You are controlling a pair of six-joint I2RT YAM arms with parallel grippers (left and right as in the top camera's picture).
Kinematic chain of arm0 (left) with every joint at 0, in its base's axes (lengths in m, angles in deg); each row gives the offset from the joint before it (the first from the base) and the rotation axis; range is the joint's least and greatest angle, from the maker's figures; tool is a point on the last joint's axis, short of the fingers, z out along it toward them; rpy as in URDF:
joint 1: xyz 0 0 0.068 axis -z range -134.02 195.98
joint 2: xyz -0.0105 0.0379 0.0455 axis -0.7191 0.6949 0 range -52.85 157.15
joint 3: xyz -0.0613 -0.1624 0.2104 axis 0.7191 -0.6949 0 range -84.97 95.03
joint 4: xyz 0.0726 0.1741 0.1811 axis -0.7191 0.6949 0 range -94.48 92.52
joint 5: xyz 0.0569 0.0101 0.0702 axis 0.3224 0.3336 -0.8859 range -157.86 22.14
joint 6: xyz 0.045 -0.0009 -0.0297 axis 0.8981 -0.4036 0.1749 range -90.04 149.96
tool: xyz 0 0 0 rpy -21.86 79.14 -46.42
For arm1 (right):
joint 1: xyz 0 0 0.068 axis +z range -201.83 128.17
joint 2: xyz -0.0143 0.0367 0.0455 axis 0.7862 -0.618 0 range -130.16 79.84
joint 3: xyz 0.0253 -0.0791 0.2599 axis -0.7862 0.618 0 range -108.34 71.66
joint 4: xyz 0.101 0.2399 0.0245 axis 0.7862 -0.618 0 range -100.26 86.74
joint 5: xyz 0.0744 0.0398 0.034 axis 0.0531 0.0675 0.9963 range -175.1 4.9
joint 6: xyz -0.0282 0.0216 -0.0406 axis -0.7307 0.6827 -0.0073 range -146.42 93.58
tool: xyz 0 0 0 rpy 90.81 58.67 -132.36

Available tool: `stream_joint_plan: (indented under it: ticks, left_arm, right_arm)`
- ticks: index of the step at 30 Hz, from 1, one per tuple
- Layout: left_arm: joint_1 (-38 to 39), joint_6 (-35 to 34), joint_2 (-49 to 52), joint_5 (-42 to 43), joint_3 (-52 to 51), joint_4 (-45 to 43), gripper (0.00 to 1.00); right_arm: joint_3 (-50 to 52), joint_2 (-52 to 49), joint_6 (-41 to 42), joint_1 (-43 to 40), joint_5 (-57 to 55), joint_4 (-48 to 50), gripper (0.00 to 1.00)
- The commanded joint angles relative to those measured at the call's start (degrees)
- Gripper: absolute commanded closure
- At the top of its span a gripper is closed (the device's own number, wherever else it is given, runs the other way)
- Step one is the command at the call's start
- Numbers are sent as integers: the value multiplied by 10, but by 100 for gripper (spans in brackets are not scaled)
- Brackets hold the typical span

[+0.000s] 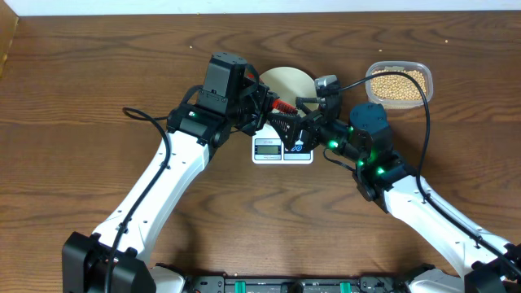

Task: Scoop item into bowl and weigh 50g on scale
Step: 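Grasp the red scoop handle with the right gripper beside the left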

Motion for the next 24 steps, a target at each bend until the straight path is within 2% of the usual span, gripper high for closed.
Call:
stream_joint_plan:
  ticks: [1,4,6,7,11,14,19,24]
  left_arm:
    - [1,-5,-3,8,11,-1,93]
    - [1,-5,-3,8,11,-1,93]
    - [1,-5,-3,10,11,-1,93]
    - [1,-5,-3,12,11,-1,93]
    - [1,-5,-3,16,11,-1,93]
    - [1,-3,-3,17,11,-1,93]
    - [1,-3,-3,20,11,-1,93]
    - [1,-2,-3,21,11,-1,93]
  right_arm:
    - [-13,-3,-4,3,1,2,3]
    - [-13,-3,-4,3,1,2,3]
    - [-13,-3,-4,3,1,2,7]
    - [-13,-3,-4,3,1,2,13]
    - [-13,-3,-3,3,-3,2,49]
    - [-13,-3,1,3,-3,2,61]
    - [-13,-3,3,3,-5,2,75]
    - [-13,-3,3,3,-5,2,81]
